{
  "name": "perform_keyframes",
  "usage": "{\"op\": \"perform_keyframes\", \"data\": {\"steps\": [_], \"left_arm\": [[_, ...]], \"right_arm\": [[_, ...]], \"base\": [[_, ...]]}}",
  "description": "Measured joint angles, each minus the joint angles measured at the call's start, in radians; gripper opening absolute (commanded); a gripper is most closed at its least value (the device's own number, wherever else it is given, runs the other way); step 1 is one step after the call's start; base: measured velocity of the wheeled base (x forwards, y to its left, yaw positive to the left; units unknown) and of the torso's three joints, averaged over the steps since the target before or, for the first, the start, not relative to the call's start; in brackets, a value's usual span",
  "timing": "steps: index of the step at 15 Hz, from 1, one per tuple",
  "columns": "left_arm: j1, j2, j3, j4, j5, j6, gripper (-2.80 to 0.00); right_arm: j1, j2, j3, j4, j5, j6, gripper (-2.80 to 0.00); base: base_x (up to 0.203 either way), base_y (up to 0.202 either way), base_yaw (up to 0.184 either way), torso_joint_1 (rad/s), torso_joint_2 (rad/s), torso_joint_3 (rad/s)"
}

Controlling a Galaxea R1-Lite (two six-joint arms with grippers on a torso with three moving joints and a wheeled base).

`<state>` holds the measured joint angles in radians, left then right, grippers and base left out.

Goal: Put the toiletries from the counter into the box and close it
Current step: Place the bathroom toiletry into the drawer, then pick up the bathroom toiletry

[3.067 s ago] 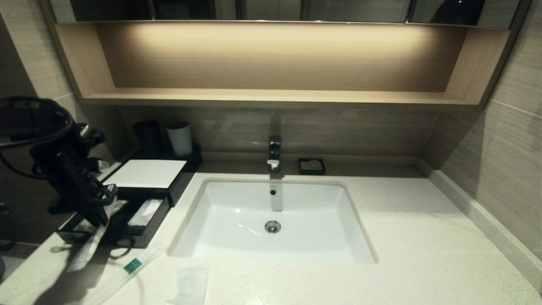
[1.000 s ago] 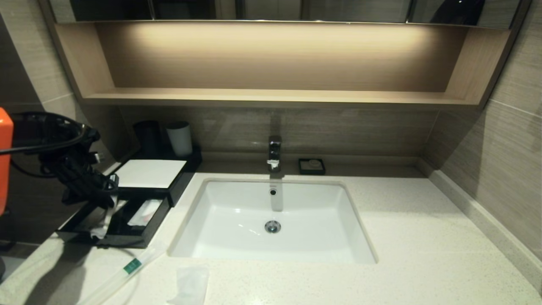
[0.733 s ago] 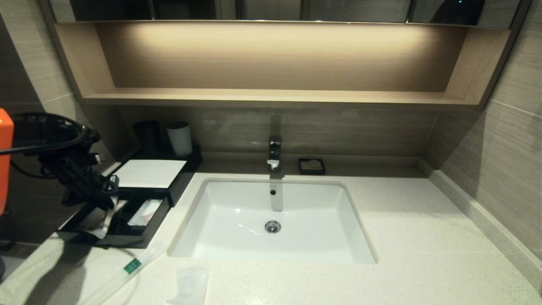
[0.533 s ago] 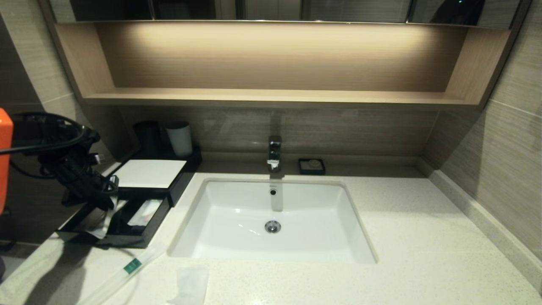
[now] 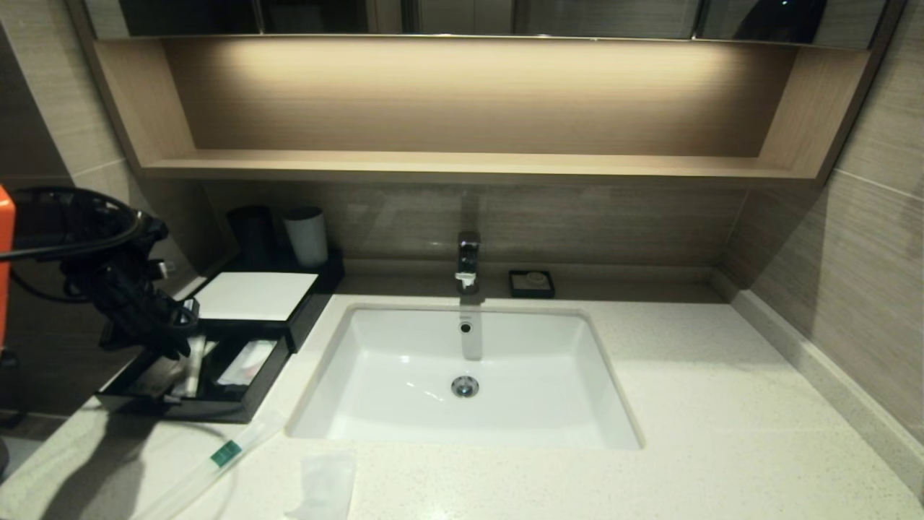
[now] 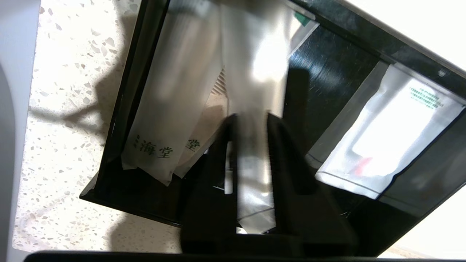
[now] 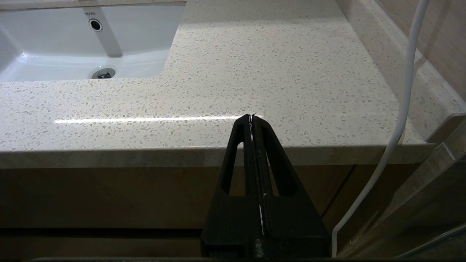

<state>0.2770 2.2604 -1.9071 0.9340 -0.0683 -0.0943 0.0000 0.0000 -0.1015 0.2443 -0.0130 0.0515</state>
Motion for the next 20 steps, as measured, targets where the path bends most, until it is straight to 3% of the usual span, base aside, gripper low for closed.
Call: {"op": "perform_keyframes", "data": {"steps": [8,12,13,20], "left_arm": [[0.0,-0.022,0.006,0.02,0.0,0.009,0.0],[0.0,-0.118,0.027,0.1,-0.004,0.016,0.0],[0.0,-0.153,0.04,0.125,-0.007,0.022,-2.8],[-0.058,-0.44,0.314,0.168,-0.008,0.036,-2.8]], "right_arm": [[0.0,0.0,0.0,0.0,0.0,0.0,-2.8],[0.0,0.0,0.0,0.0,0.0,0.0,-2.8],[0.0,0.0,0.0,0.0,0.0,0.0,-2.8],[0.0,0.0,0.0,0.0,-0.001,0.0,-2.8]], "base": [[0.0,0.0,0.0,0.0,0.0,0.0],[0.0,0.0,0.0,0.0,0.0,0.0],[0.0,0.0,0.0,0.0,0.0,0.0],[0.0,0.0,0.0,0.0,0.0,0.0]]}}
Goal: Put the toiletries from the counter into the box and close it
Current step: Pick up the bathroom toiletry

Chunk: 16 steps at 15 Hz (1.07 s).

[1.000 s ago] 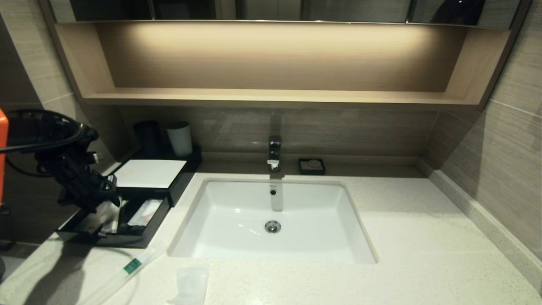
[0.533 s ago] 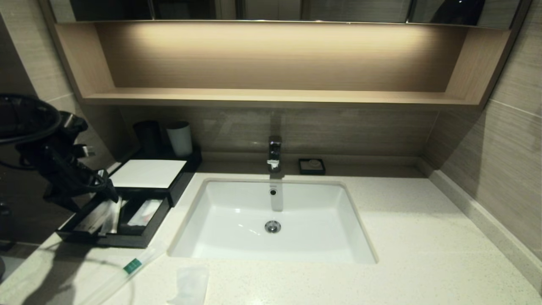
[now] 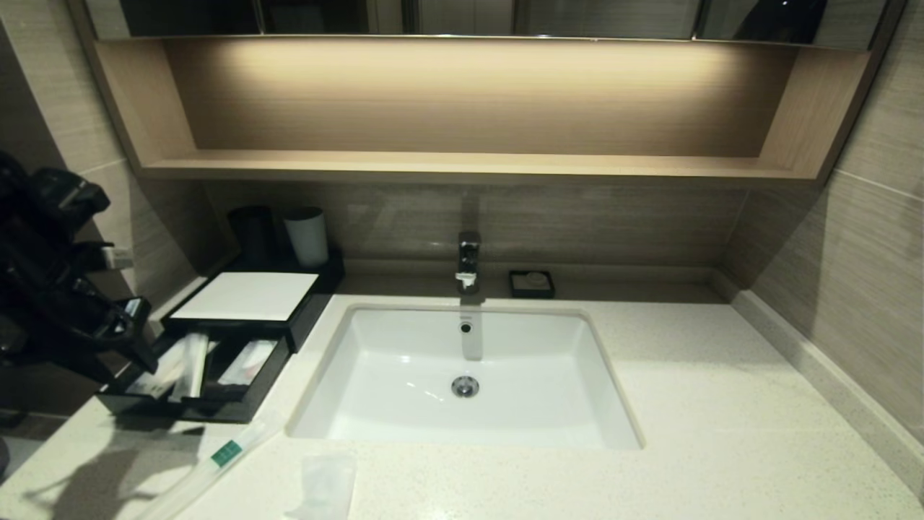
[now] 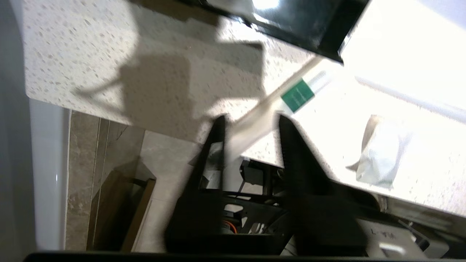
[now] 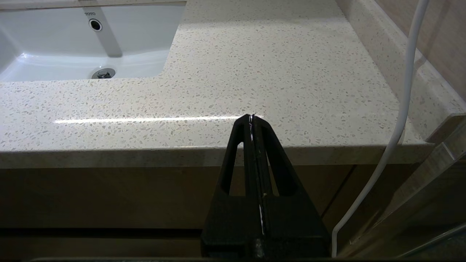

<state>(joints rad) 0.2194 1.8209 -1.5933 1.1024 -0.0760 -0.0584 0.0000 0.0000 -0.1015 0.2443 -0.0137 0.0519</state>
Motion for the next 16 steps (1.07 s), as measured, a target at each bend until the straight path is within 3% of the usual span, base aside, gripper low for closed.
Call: {"op": "perform_keyframes", "data": {"steps": [8,12,13,16], "left_arm": [[-0.22,-0.219,0.281,0.065,-0.003,0.006,-2.8],[-0.306,-0.233,0.389,0.026,-0.001,-0.003,-2.8],[-0.327,-0.227,0.428,-0.018,0.001,-0.007,0.0],[-0.378,-0.165,0.507,-0.162,0.004,-0.031,0.0]], "right_arm": [[0.0,0.0,0.0,0.0,0.0,0.0,-2.8],[0.0,0.0,0.0,-0.001,0.001,0.0,-2.8],[0.0,0.0,0.0,-0.001,0.001,0.0,-2.8],[0.0,0.0,0.0,-0.001,0.002,0.0,-2.8]], "base": [[0.0,0.0,0.0,0.0,0.0,0.0],[0.0,0.0,0.0,0.0,0.0,0.0],[0.0,0.0,0.0,0.0,0.0,0.0],[0.0,0.0,0.0,0.0,0.0,0.0]]}}
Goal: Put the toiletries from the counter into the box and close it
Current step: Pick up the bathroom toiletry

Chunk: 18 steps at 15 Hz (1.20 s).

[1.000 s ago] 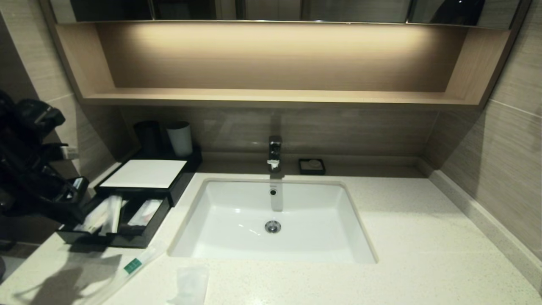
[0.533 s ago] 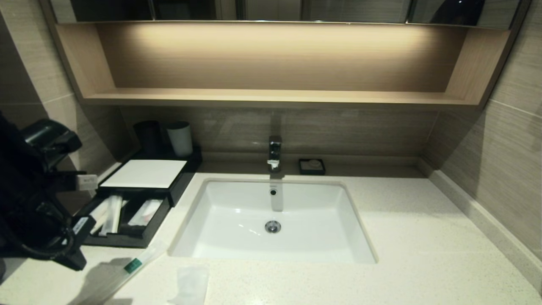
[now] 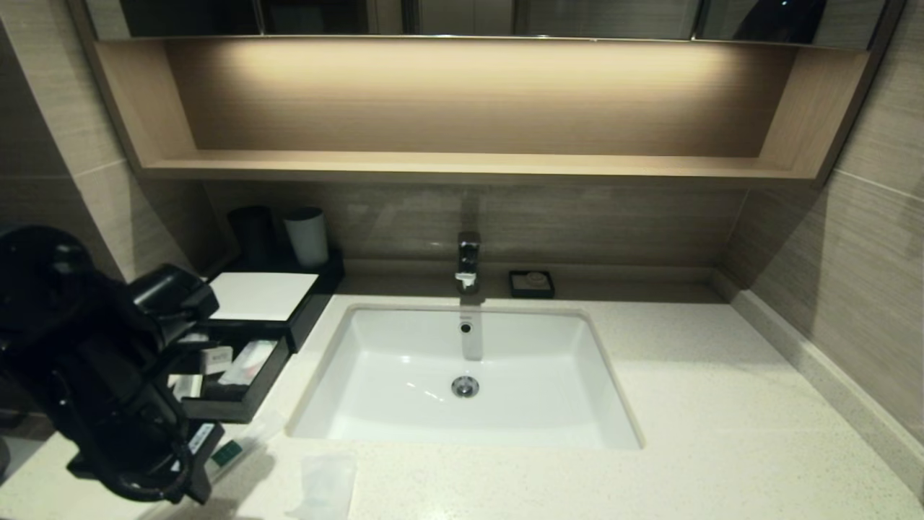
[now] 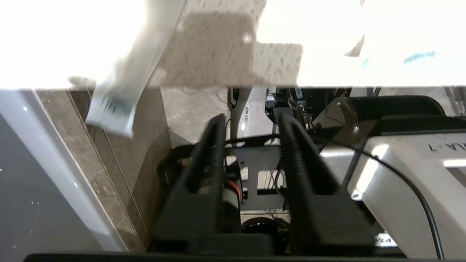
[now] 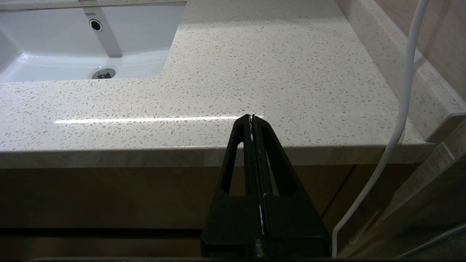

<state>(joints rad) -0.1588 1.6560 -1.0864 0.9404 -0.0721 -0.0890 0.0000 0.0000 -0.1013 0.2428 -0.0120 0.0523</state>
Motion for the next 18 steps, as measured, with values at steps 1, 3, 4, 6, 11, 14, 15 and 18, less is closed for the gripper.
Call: {"op": "perform_keyframes", "data": {"steps": [1,3,4,6,11,14,15,18], "left_arm": [[-0.008,0.027,0.026,-0.048,0.0,-0.004,0.0],[-0.012,0.063,0.084,-0.153,0.006,-0.003,0.0],[-0.012,0.079,0.107,-0.203,0.025,-0.001,0.0],[-0.011,0.105,0.128,-0.224,0.068,-0.003,0.0],[0.011,0.123,0.129,-0.222,0.134,-0.005,0.0],[0.022,0.116,0.134,-0.219,0.161,-0.005,0.0],[0.029,0.113,0.134,-0.219,0.161,-0.005,0.0],[0.056,0.103,0.125,-0.204,0.162,-0.005,0.0]], "right_arm": [[0.0,0.0,0.0,0.0,0.0,0.0,-2.8],[0.0,0.0,0.0,0.0,0.0,-0.001,-2.8],[0.0,0.0,0.0,0.0,0.0,0.0,-2.8],[0.0,0.0,0.0,0.0,0.0,0.0,-2.8],[0.0,0.0,0.0,0.0,0.0,-0.001,-2.8],[0.0,0.0,0.0,0.0,0.0,0.0,-2.8],[0.0,0.0,0.0,0.0,0.0,-0.001,-2.8],[0.0,0.0,0.0,0.0,0.0,-0.001,-2.8]], "base": [[0.0,0.0,0.0,0.0,0.0,0.0],[0.0,0.0,0.0,0.0,0.0,0.0],[0.0,0.0,0.0,0.0,0.0,0.0],[0.0,0.0,0.0,0.0,0.0,0.0],[0.0,0.0,0.0,0.0,0.0,0.0],[0.0,0.0,0.0,0.0,0.0,0.0],[0.0,0.0,0.0,0.0,0.0,0.0],[0.0,0.0,0.0,0.0,0.0,0.0]]}}
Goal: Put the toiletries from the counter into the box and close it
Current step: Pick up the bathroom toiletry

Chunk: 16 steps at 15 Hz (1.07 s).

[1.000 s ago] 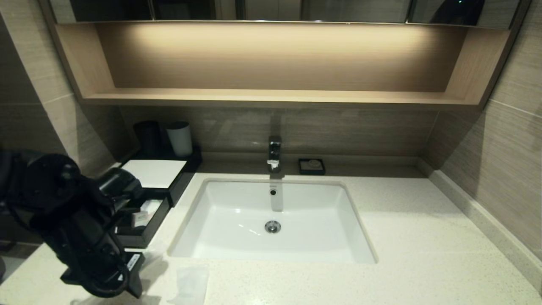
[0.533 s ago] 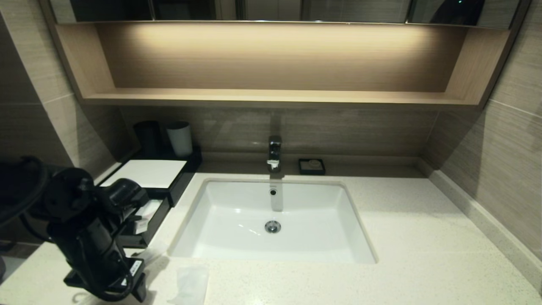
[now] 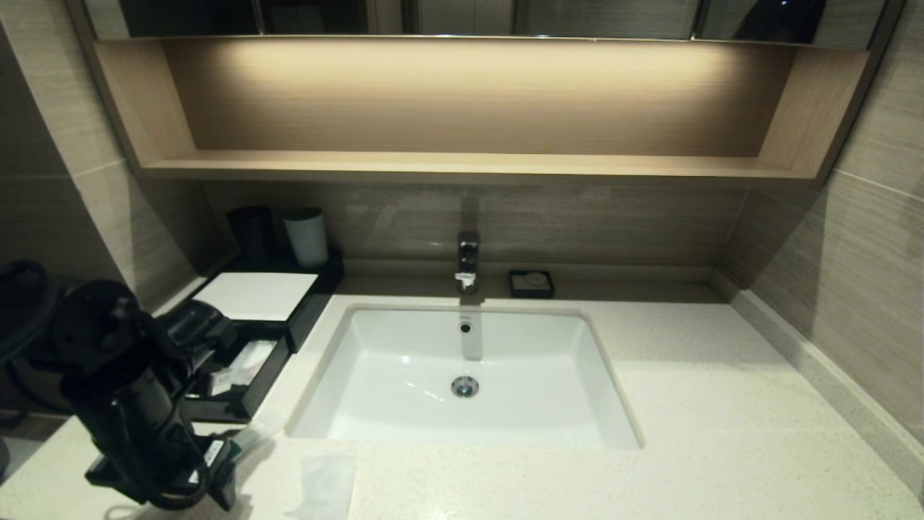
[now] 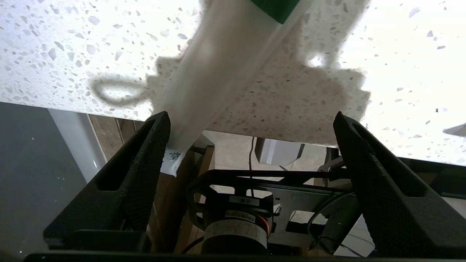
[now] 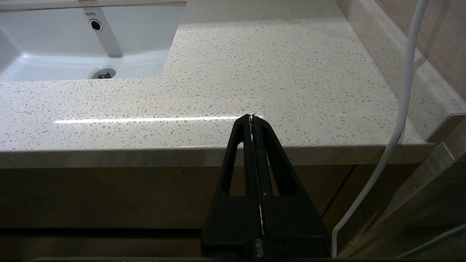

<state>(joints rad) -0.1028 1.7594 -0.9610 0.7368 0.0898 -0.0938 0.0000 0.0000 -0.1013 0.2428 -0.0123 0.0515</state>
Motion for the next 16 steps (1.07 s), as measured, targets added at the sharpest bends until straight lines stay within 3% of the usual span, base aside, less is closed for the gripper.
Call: {"op": "perform_keyframes", "data": {"steps": [6,10,14,16], "left_arm": [[0.099,0.011,-0.007,-0.011,-0.021,0.077,0.0],[0.109,0.028,-0.013,-0.014,-0.045,0.079,0.0],[0.113,0.036,-0.013,-0.024,-0.14,0.082,0.0],[0.119,0.042,-0.011,-0.04,-0.144,0.086,0.0]], "right_arm": [[0.0,0.0,0.0,0.0,0.0,0.0,-2.8],[0.0,0.0,0.0,0.0,0.0,0.0,-2.8],[0.0,0.0,0.0,0.0,-0.001,0.0,-2.8],[0.0,0.0,0.0,0.0,0.0,0.0,-2.8]], "base": [[0.0,0.0,0.0,0.0,0.0,0.0],[0.0,0.0,0.0,0.0,0.0,0.0],[0.0,0.0,0.0,0.0,0.0,0.0],[0.0,0.0,0.0,0.0,0.0,0.0]]}}
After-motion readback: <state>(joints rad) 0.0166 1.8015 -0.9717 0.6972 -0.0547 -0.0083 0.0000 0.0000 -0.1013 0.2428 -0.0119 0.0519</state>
